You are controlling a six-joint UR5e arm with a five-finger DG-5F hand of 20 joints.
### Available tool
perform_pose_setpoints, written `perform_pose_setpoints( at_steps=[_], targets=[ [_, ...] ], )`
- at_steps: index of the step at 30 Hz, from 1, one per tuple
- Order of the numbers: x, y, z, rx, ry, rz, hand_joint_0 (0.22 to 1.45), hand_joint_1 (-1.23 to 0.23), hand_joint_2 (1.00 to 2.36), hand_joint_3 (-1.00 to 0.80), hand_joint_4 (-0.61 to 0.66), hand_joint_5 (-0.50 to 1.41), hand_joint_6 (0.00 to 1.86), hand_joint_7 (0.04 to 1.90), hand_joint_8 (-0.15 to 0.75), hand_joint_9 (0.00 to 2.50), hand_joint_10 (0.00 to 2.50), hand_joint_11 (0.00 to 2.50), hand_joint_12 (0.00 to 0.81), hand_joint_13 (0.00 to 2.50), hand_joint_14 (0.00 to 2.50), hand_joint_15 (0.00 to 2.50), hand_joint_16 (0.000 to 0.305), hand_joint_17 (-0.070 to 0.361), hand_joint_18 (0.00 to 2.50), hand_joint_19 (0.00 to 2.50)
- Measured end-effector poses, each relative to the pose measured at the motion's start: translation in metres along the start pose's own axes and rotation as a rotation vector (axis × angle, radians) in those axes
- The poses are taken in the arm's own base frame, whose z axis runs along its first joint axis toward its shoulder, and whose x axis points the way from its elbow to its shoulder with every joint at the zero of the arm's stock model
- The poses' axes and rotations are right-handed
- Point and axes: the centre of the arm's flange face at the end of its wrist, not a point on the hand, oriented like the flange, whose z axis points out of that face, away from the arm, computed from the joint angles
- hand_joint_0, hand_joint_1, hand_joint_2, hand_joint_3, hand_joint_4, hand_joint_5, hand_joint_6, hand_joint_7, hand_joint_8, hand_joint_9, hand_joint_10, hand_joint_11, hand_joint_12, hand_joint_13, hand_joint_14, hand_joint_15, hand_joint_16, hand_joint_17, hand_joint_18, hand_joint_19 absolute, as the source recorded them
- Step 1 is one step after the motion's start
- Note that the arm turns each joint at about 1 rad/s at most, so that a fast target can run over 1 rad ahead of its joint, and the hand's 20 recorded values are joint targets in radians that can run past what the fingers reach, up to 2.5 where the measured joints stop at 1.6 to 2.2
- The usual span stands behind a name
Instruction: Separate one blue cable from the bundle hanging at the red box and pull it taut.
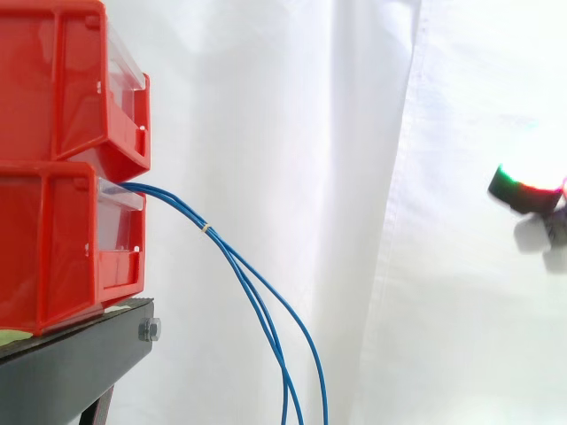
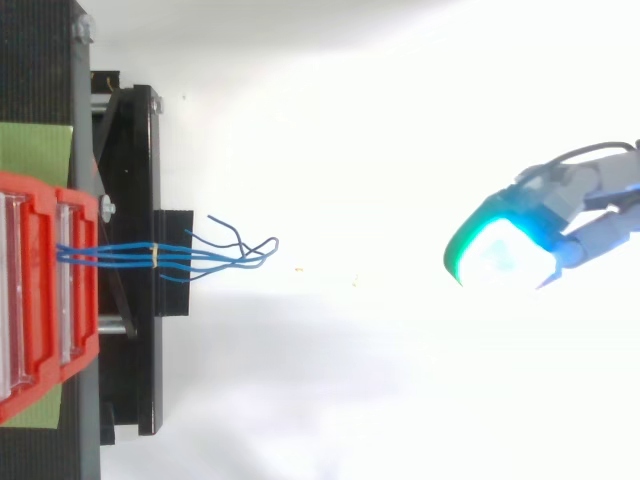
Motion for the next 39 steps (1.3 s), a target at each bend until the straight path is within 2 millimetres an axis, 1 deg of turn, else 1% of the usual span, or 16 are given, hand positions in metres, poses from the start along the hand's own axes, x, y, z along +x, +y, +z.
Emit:
perform_pose_setpoints(
  at_steps=[3,4,13,18,23,25,32,39],
  targets=[
    [0.003,-0.015,0.007,0.011,-0.006,0.011,0.56,-0.73,1.00,-0.47,0.32,-0.20,0.50,0.73,0.340,0.58,0.00,0.00,0.244,0.35,0.00,0.00,0.023,0.051,0.17,0.00],
    [0.004,-0.017,0.009,0.008,-0.007,0.017,0.56,-0.73,1.00,-0.47,0.32,-0.20,0.50,0.73,0.340,0.58,0.00,0.00,0.244,0.35,0.00,0.00,0.023,0.052,0.17,0.00],
    [0.005,-0.021,0.020,-0.053,-0.045,0.002,0.56,-0.73,1.00,-0.47,0.33,-0.20,0.50,0.74,0.345,0.60,0.00,0.00,0.244,0.36,0.00,0.00,0.023,0.051,0.18,0.00],
    [0.007,-0.035,0.031,-0.048,-0.065,0.009,0.56,-0.73,1.00,-0.47,0.33,-0.20,0.50,0.75,0.348,0.62,0.00,0.00,0.244,0.37,0.00,0.00,0.022,0.051,0.19,0.00],
    [0.010,-0.046,0.050,-0.040,-0.069,0.034,0.56,-0.73,1.00,-0.48,0.33,-0.20,0.50,0.75,0.353,0.64,0.00,0.00,0.243,0.38,0.00,0.00,0.022,0.051,0.19,0.00],
    [0.011,-0.047,0.055,-0.042,-0.072,0.037,0.56,-0.73,1.00,-0.48,0.33,-0.19,0.50,0.75,0.352,0.64,0.00,0.00,0.243,0.38,0.00,0.00,0.022,0.050,0.20,0.00],
    [0.012,-0.044,0.063,-0.080,-0.098,0.007,0.56,-0.73,1.00,-0.47,0.33,-0.19,0.50,0.75,0.353,0.65,0.00,0.02,0.243,0.39,0.00,0.00,0.022,0.050,0.20,0.00],
    [0.012,-0.051,0.067,-0.077,-0.125,0.001,0.56,-0.73,1.00,-0.47,0.33,-0.19,0.50,0.76,0.352,0.66,0.00,0.05,0.243,0.40,0.00,0.00,0.022,0.050,0.21,0.00]
  ],
)
